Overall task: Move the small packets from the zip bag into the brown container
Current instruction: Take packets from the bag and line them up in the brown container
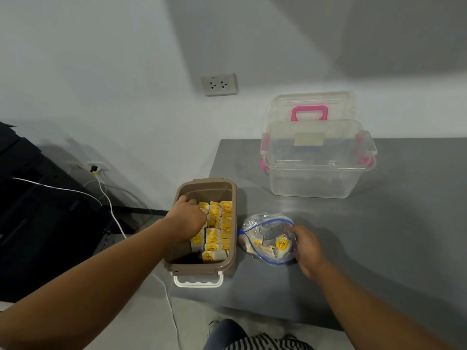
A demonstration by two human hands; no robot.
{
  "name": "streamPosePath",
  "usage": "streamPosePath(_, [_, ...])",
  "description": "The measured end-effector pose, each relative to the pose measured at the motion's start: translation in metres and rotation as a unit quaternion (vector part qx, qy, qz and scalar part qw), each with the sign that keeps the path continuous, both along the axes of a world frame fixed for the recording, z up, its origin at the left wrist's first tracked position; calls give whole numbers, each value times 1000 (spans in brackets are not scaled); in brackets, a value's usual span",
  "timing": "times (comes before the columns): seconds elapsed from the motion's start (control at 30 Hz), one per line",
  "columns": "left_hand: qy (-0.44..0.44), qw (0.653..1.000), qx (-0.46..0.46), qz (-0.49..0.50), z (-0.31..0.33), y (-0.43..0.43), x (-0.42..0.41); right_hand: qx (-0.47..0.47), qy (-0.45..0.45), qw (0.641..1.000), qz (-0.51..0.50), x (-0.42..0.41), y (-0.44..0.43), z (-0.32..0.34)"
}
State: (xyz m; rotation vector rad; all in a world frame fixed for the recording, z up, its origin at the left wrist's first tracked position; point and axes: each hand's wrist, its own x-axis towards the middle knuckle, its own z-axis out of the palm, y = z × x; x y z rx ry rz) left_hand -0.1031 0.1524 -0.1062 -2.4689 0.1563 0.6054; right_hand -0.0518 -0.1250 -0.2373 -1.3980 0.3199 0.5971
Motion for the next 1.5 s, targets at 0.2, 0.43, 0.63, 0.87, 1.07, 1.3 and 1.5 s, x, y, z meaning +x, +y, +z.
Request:
streamPosePath(0.2, [-101, 988, -110, 43, 32, -14, 11, 14, -21, 1000, -1, -2, -4, -3])
streamPosePath(0.43, [-138, 864, -471, 113, 40, -110, 3, 38, -26, 999, 20, -5, -5, 6])
streamPosePath(0.63, [-83, 869, -467, 144, -24, -157, 7, -12, -47, 998, 35, -4, -17, 2])
streamPosePath(0.87, [-81, 868, -448, 197, -59, -161, 7, -26, -27, 999, -7, 2, -24, 1])
streamPosePath(1.07, [-65, 844, -486, 217, -61, -166, 5, -4, 27, 999, -38, 5, -25, 1])
streamPosePath(1.3, [-105, 851, -483, 176, -56, -166, 6, -8, 51, 998, -31, 4, -26, 0])
streamPosePath(1.5, [-98, 875, -464, 97, -55, -161, 9, -2, 66, 998, -3, 10, -26, 5])
